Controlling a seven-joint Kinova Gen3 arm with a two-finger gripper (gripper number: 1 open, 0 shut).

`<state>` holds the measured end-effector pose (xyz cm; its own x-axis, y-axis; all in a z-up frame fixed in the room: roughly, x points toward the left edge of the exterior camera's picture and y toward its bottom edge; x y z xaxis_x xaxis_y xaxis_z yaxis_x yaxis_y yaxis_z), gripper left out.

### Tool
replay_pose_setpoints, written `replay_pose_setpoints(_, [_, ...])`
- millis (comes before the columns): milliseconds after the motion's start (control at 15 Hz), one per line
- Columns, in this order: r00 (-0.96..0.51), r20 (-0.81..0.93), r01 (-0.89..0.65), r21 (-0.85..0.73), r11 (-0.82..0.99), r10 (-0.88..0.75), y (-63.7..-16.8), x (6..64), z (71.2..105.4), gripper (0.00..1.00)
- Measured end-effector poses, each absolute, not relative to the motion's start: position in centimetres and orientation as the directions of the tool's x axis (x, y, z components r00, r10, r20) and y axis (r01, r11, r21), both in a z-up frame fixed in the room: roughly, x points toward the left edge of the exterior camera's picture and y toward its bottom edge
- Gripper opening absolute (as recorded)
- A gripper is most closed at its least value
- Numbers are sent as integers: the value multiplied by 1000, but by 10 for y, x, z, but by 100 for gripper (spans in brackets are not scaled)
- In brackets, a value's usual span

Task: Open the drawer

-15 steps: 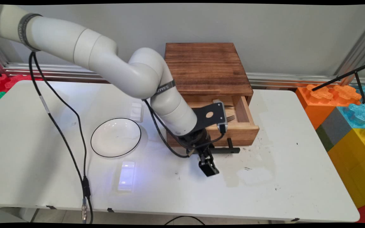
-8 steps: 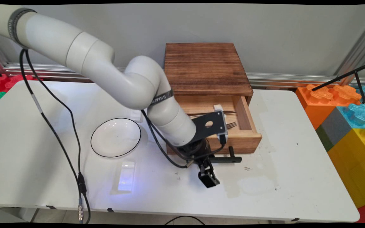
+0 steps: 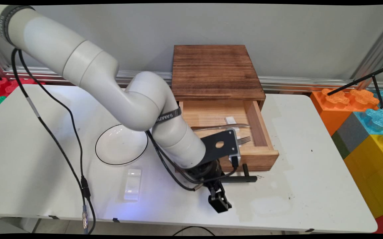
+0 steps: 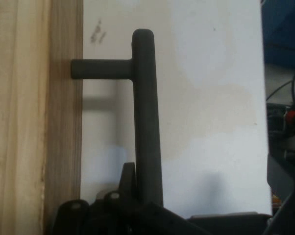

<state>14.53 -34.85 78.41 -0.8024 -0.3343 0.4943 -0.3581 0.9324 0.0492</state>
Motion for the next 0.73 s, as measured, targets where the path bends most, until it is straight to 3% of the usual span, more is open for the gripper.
replay_pose_setpoints(733, [-796, 506, -346, 70, 935, -333, -324, 136, 788, 100])
